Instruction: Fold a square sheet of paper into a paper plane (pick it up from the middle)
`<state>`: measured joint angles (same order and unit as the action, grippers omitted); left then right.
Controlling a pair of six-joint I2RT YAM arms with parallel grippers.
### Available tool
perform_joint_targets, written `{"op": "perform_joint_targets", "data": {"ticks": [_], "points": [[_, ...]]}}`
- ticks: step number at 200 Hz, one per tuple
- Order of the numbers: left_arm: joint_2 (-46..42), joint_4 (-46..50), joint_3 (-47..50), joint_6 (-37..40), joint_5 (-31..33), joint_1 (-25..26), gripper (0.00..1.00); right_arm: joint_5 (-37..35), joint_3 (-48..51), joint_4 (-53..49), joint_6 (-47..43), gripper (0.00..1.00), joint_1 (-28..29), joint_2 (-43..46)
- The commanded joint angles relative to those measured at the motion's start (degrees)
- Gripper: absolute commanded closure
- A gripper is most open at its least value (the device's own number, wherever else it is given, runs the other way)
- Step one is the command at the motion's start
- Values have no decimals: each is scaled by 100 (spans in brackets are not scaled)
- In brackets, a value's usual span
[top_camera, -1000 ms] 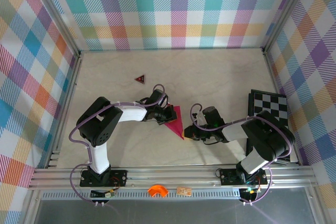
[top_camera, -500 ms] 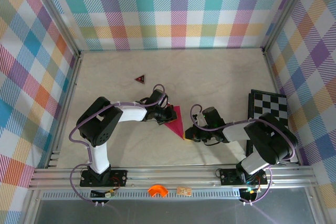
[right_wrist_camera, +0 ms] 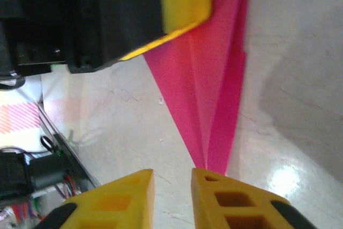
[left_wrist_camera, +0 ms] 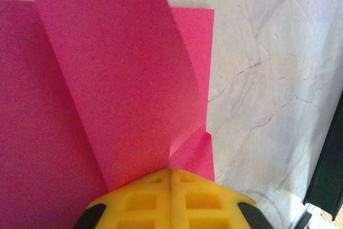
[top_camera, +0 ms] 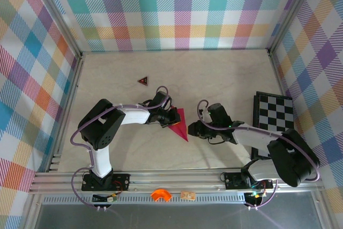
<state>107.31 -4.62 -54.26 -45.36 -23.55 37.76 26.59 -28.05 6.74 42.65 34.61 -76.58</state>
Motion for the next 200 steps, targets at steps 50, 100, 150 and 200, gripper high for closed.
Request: {"op": "perform_joint_targets", "data": {"ticks": [50, 100, 150, 200], "points": [[291, 430, 111, 73, 274, 8, 99, 245, -1235, -472, -213, 100, 336, -1235], [313, 414, 105, 78, 250, 12, 99, -18, -1745, -977, -319, 100, 524, -1863], [335, 433, 98, 90, 246, 12, 100, -204, -1526, -1081, -286, 100, 582, -2098], [342, 430, 107, 109, 241, 12, 100, -71, -952, -481, -2, 100, 547, -2141]]}}
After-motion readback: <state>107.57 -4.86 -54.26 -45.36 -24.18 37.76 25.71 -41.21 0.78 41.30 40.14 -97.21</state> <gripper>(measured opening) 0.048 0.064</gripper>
